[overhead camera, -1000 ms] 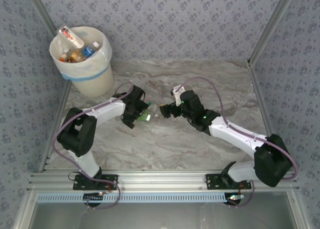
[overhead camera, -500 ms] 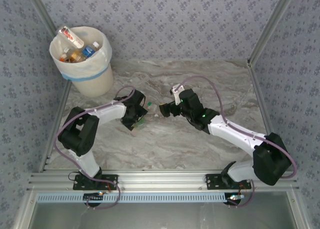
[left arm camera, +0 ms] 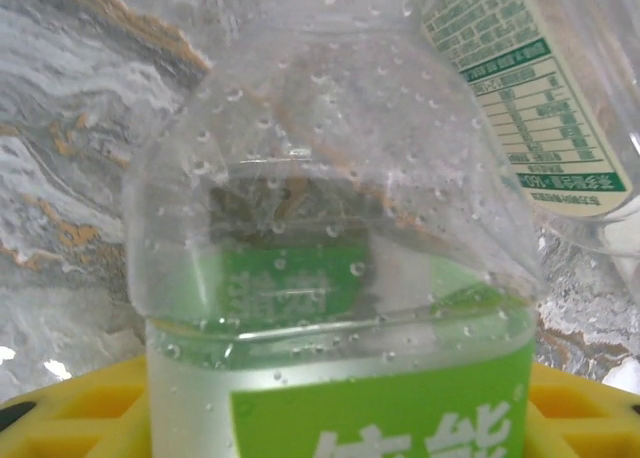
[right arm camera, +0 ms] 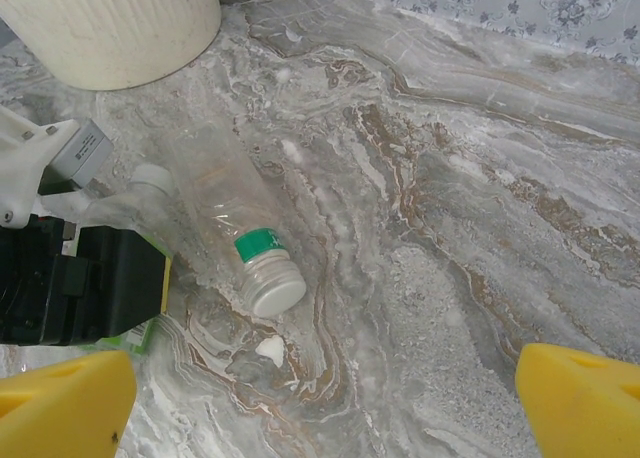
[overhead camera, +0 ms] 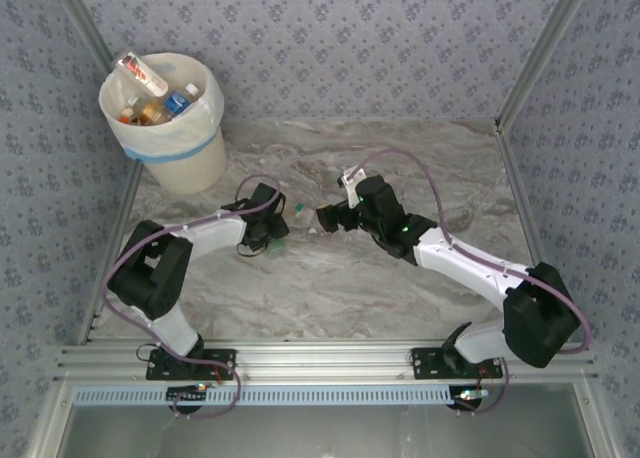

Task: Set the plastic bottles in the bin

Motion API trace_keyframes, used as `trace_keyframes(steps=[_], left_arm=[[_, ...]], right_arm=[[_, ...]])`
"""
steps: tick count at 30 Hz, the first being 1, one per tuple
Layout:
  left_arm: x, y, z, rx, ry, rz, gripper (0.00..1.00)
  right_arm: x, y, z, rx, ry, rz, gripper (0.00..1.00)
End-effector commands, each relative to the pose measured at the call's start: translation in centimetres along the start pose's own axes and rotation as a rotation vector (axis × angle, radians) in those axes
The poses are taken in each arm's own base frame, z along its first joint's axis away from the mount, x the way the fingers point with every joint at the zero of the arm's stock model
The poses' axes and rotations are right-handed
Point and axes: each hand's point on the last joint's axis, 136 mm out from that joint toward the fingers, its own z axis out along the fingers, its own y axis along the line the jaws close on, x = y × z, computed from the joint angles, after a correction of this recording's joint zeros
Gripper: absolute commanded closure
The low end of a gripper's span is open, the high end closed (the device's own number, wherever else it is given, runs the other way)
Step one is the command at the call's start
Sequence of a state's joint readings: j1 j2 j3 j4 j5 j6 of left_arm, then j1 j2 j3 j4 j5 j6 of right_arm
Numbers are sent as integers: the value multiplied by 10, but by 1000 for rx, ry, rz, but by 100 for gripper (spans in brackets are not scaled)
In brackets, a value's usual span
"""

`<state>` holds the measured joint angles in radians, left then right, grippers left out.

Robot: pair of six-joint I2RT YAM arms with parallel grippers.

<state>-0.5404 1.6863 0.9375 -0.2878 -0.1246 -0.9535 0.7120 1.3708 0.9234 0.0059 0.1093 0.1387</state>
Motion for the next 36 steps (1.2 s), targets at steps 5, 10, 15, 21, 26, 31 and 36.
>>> trace_keyframes(steps=[5, 10, 15, 21, 26, 31, 36], left_arm=[[-7, 11, -11, -27, -37, 110, 55], [-12, 18, -28, -38, -71, 137, 65], [-23, 23, -55, -25, -152, 153, 71], [-46, 11, -108, 65, -289, 230, 79], [-78, 7, -168, 123, -370, 170, 100], [-106, 7, -208, 166, -429, 136, 100], [-140, 1, -248, 232, -512, 108, 100]], right_arm=[[-10, 2, -4, 4, -22, -2, 0], [-10, 5, -2, -12, -23, -4, 0], [-14, 8, -1, -17, -33, -4, 1], [-29, 8, -2, -7, -97, 3, 1], [-40, 7, -4, 5, -140, 18, 1], [-47, 6, -5, 16, -175, 31, 1], [-55, 8, -8, 16, -201, 38, 1]])
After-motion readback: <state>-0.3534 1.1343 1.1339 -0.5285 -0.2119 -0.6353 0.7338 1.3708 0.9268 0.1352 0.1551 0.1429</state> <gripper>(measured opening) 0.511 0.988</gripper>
